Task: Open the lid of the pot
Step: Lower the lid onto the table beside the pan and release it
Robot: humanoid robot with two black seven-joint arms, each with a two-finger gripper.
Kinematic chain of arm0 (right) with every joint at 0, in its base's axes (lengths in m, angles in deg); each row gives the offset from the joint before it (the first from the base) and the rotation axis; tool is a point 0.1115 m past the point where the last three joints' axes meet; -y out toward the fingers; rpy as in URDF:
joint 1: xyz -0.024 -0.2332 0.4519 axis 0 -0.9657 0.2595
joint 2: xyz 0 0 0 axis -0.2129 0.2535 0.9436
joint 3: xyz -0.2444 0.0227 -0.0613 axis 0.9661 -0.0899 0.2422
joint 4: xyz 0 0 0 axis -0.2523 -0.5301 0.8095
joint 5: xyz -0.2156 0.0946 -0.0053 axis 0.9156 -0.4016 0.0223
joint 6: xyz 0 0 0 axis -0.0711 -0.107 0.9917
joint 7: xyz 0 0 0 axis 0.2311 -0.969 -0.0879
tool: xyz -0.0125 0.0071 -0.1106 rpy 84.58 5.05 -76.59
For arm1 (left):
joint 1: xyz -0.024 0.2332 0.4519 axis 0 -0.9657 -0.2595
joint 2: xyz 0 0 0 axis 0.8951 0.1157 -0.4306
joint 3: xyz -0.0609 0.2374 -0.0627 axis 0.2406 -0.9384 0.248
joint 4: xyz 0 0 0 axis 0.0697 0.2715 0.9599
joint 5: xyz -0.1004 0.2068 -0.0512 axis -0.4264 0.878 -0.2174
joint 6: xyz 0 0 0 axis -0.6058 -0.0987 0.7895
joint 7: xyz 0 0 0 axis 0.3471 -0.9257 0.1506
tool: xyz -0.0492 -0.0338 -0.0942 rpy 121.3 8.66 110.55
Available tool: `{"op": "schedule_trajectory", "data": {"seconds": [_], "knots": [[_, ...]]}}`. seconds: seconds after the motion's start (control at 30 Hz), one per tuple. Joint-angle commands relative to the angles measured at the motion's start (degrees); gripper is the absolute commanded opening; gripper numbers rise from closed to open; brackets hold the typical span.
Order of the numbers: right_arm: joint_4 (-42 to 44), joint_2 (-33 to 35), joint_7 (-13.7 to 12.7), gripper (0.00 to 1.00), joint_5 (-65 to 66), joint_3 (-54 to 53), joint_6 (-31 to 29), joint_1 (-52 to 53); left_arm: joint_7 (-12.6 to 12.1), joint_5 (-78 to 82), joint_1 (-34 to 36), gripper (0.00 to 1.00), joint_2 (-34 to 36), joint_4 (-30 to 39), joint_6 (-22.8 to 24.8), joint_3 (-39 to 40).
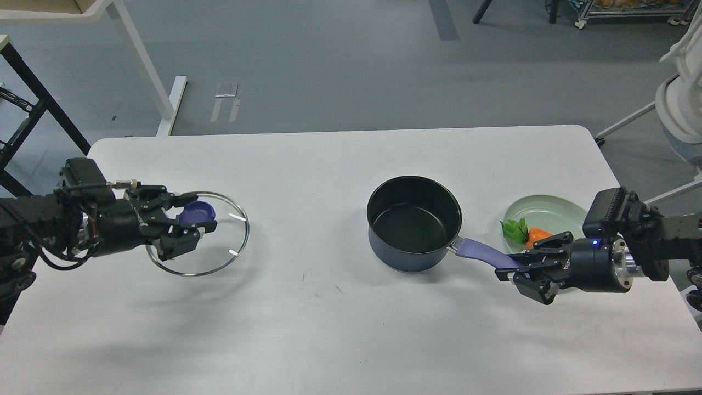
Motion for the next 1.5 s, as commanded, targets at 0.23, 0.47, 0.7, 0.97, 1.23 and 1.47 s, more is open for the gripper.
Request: {"op": "schedule_trajectory", "data": {"seconds": [0.23, 0.47, 0.7, 0.97, 1.23, 1.47], "knots": [[0.0, -0.1, 0.0, 0.35, 0.0, 0.0, 0.0, 0.0, 0.0, -1.0, -7.3, 0.42, -0.4, -4.4, -6.3, 0.0], [0.0, -0.1, 0.0, 0.35, 0.0, 0.0, 0.0, -0.1, 0.0, -1.0, -9.8, 0.5, -1.4, -6.1, -6.3, 0.1], [0.0, -0.1, 0.0, 0.35, 0.0, 0.0, 0.0, 0.0, 0.0, -1.1, -10.0, 0.57, -2.8, -7.6, -6.3, 0.1], [0.0, -0.1, 0.0, 0.35, 0.0, 0.0, 0.0, -0.1, 0.0, -1.1, -10.0, 0.84, -2.7, -7.6, -6.1, 0.1], [0.0, 0.0, 0.0, 0.35, 0.0, 0.0, 0.0, 0.0, 0.0, -5.8, -9.1, 0.97, -1.2, -4.7, -4.4, 1.4], [0.0, 0.0, 0.0, 0.36, 0.0, 0.0, 0.0, 0.0, 0.0, -43.5, -5.0, 0.99, -0.5, -1.4, 13.7, 10.0]]}}
